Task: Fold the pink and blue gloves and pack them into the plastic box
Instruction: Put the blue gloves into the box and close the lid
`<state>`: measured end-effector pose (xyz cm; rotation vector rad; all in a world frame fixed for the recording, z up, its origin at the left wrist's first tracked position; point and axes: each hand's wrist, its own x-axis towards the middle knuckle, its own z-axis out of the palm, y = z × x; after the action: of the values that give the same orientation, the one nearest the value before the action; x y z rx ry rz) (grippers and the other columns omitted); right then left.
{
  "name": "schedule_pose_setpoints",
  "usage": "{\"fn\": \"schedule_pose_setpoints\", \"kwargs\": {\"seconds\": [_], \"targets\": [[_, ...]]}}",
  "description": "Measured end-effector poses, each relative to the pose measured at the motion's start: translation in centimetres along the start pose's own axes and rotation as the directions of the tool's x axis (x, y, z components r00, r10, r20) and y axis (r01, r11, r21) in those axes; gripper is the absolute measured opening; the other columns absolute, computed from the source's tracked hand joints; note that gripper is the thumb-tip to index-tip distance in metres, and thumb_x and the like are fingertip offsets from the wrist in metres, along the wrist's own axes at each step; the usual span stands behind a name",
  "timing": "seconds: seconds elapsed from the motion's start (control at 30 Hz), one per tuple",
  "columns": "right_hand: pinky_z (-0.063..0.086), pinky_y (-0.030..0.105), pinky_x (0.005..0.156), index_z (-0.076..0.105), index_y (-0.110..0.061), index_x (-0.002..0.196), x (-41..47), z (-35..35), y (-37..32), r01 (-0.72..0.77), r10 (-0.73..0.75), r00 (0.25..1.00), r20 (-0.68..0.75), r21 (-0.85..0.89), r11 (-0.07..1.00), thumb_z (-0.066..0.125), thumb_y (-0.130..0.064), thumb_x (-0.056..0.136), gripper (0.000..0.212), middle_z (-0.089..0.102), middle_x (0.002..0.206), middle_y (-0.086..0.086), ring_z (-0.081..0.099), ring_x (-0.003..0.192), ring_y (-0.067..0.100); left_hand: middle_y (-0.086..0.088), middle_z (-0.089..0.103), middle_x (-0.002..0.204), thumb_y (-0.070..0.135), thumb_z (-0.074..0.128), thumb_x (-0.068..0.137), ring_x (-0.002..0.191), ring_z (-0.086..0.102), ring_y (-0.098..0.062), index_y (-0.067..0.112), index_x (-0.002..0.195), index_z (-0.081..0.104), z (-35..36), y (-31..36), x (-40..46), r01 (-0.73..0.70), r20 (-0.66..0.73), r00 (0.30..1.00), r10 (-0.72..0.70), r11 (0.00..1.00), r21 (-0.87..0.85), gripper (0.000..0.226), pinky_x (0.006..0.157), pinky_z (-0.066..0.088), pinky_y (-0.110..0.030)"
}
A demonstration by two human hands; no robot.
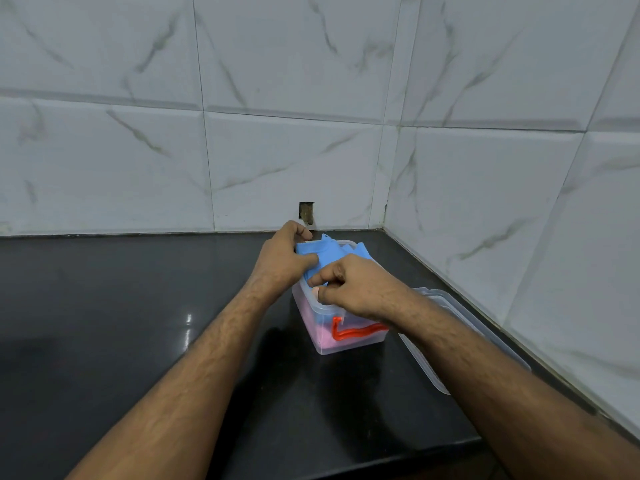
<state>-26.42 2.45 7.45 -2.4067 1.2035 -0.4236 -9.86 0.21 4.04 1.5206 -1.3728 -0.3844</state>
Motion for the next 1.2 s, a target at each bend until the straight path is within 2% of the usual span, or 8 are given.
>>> {"fn": "schedule_pose_setpoints", "kwargs": {"seconds": [0.17, 0.33, 0.4, 0.5, 0.63, 0.83, 1.0, 1.2], "targets": [[0.036, 0.014, 0.063, 0.078, -0.021, 0.106, 0.0, -0.4, -0.3, 0.022, -0.022, 0.998, 0.062, -0.003, 1.000, 0.060, -0.019, 0.097, 0.020, 0.074, 0.112, -0.010, 0.055, 0.078, 0.002, -0.006, 0.057, 0.110, 0.001, 0.064, 0.081, 0.100, 0.056, -0.020, 0.021, 0.108, 0.061, 0.0, -0.1, 0.3, -0.075, -0.061, 0.995, 0.083, 0.990, 0.120, 0.034, 0.066, 0.041, -0.017], [0.033, 0.017, 0.058, 0.049, -0.029, 0.055, 0.3, -0.6, -0.5, 0.011, -0.007, 0.991, 0.136, -0.027, 1.000, 0.049, -0.008, 0.100, 0.049, 0.053, 0.045, -0.020, 0.043, 0.058, 0.006, -0.001, 0.058, 0.109, -0.004, 0.058, 0.081, 0.105, 0.054, -0.019, 0.023, 0.096, 0.071, -0.3, 0.0, 0.5, -0.164, -0.027, 0.985, 0.173, 0.965, 0.206, 0.034, 0.079, 0.043, -0.022], [0.033, 0.019, 0.058, 0.045, -0.027, 0.054, 0.4, -0.6, -0.8, 0.012, -0.003, 0.983, 0.181, -0.048, 0.999, 0.047, -0.005, 0.099, 0.050, 0.047, 0.047, -0.012, 0.039, 0.055, 0.007, 0.004, 0.062, 0.105, -0.002, 0.057, 0.084, 0.106, 0.055, -0.019, 0.021, 0.094, 0.076, -0.5, 0.2, 0.2, -0.266, -0.012, 0.960, 0.280, 0.923, 0.277, 0.031, 0.092, 0.046, -0.037], [0.036, 0.021, 0.061, 0.049, -0.022, 0.062, 0.5, -0.8, -1.0, 0.023, -0.004, 0.969, 0.247, -0.071, 0.997, 0.044, -0.006, 0.100, 0.042, 0.046, 0.061, -0.007, 0.040, 0.059, 0.008, 0.005, 0.068, 0.099, -0.001, 0.055, 0.087, 0.099, 0.060, -0.015, 0.018, 0.095, 0.077, -0.8, 0.3, -0.3, -0.439, 0.104, 0.898, 0.427, 0.876, 0.199, 0.030, 0.092, 0.048, -0.038], [0.035, 0.020, 0.059, 0.059, -0.018, 0.076, 0.4, -1.0, -0.5, 0.052, -0.034, 0.972, 0.232, -0.074, 0.996, 0.048, -0.014, 0.101, 0.027, 0.053, 0.069, -0.006, 0.044, 0.061, 0.006, 0.003, 0.070, 0.103, 0.002, 0.052, 0.089, 0.098, 0.064, -0.013, 0.015, 0.100, 0.078, -0.9, 0.4, -0.6, -0.424, 0.208, 0.896, 0.392, 0.894, 0.143, 0.031, 0.089, 0.053, -0.033], [0.044, 0.021, 0.080, 0.073, -0.023, 0.111, 1.8, -1.2, 3.0, 0.017, -0.062, 0.953, -0.295, -0.151, 0.988, 0.071, -0.022, 0.090, 0.021, 0.062, 0.105, -0.005, 0.061, 0.098, 0.013, 0.013, 0.075, 0.099, 0.014, 0.048, 0.081, 0.079, 0.068, -0.018, 0.021, 0.109, 0.069, -1.3, 0.7, -0.9, -0.300, 0.242, 0.934, 0.263, 0.945, 0.128, 0.036, 0.079, 0.057, -0.036], [0.033, 0.047, 0.113, 0.032, -0.023, 0.156, 2.8, -2.9, 3.7, 0.061, -0.033, 0.997, 0.065, -0.485, 0.872, 0.074, -0.058, 0.082, 0.092, 0.040, 0.153, -0.002, 0.040, 0.138, 0.022, 0.011, 0.074, 0.115, 0.015, 0.052, 0.091, 0.082, 0.065, -0.008, 0.021, 0.139, 0.045, -1.1, 1.2, -0.7, -0.247, 0.324, 0.932, 0.165, 0.941, 0.233, 0.049, 0.084, 0.052, -0.032], [0.023, 0.045, 0.122, 0.006, -0.031, 0.162, 4.1, -6.2, 4.2, 0.169, 0.110, 0.919, 0.379, -0.630, 0.758, 0.064, -0.057, 0.090, 0.095, 0.004, 0.170, 0.001, 0.027, 0.150, 0.028, 0.013, 0.067, 0.134, 0.032, 0.059, 0.090, 0.105, 0.058, -0.013, 0.025, 0.149, 0.038, -1.3, 1.9, -0.8, -0.209, 0.375, 0.926, 0.050, 0.894, 0.397, 0.063, 0.109, 0.042, -0.035]]}}
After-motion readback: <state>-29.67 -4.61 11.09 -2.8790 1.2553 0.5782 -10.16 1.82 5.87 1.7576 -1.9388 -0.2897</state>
